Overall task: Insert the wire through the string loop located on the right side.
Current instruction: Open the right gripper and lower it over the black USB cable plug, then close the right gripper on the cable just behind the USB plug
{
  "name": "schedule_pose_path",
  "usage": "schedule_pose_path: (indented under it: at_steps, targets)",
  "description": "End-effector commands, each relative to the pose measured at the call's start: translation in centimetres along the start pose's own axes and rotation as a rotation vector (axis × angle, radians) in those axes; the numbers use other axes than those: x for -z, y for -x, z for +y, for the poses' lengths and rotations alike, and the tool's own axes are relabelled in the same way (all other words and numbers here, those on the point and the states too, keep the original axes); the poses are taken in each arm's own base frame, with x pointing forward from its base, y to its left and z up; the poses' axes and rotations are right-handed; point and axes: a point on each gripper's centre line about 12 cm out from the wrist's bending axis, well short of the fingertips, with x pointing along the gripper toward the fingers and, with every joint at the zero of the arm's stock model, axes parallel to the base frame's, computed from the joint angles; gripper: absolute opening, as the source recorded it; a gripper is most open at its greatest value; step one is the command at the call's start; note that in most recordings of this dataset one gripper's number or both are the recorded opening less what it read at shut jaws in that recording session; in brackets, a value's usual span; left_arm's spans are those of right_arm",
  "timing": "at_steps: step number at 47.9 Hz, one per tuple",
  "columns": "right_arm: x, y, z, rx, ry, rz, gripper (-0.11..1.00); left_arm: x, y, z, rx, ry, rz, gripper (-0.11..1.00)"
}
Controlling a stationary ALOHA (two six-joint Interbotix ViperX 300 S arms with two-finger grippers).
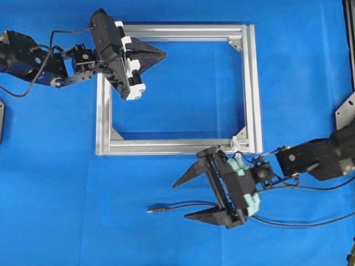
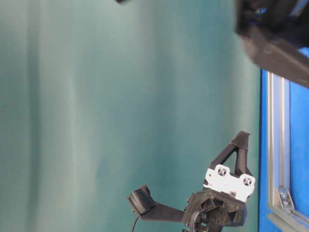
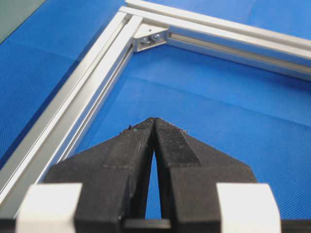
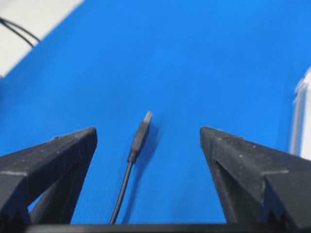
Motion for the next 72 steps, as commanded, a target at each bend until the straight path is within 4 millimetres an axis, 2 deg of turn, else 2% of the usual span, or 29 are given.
schedule_pose_path:
  at_steps: [1,21,31,36,40,48,54,57,63,72]
  targets:
    - [-0.6,-0.9,0.4,-0.004,-0.010,-0.021,0.92,-1.3,0.2,-0.2,0.007,-0.001,-0.040,0.00]
    - [3.7,-3.3,-0.2,0.062,-0.098,0.068,0.92,-1.2,0.3,-0.2,0.007,0.007,-0.037,0.00]
    - [4.0,-3.4,-0.2,0.068,-0.105,0.072,0.91,-1.1,0.4,-0.2,0.007,0.007,-0.033,0.00]
    - [3.9,-3.5,-0.2,0.068,-0.102,0.069,0.86,-1.2,0.4,-0.3,0.010,0.006,-0.035,0.00]
    - [3.9,-3.5,-0.2,0.068,-0.101,0.069,0.72,-1.1,0.4,-0.3,0.010,0.006,-0.033,0.00]
    - [3.8,-3.5,-0.2,0.066,-0.095,0.068,0.24,-1.1,0.5,-0.3,0.010,0.008,-0.032,0.00]
    - [3.9,-3.4,-0.2,0.065,-0.093,0.069,0.00,-1.0,0.5,-0.3,0.009,0.005,-0.032,0.00]
    - [3.8,-3.5,-0.1,0.064,-0.092,0.068,-0.04,-1.0,0.5,-0.3,0.011,0.005,-0.032,0.00]
    - [3.7,-3.4,-0.1,0.063,-0.092,0.063,-0.04,-1.0,0.5,-0.3,0.008,0.008,-0.030,0.00]
    - [1.8,-3.0,0.0,0.059,-0.099,0.028,-0.04,-1.0,0.6,-0.3,0.009,0.007,-0.029,0.00]
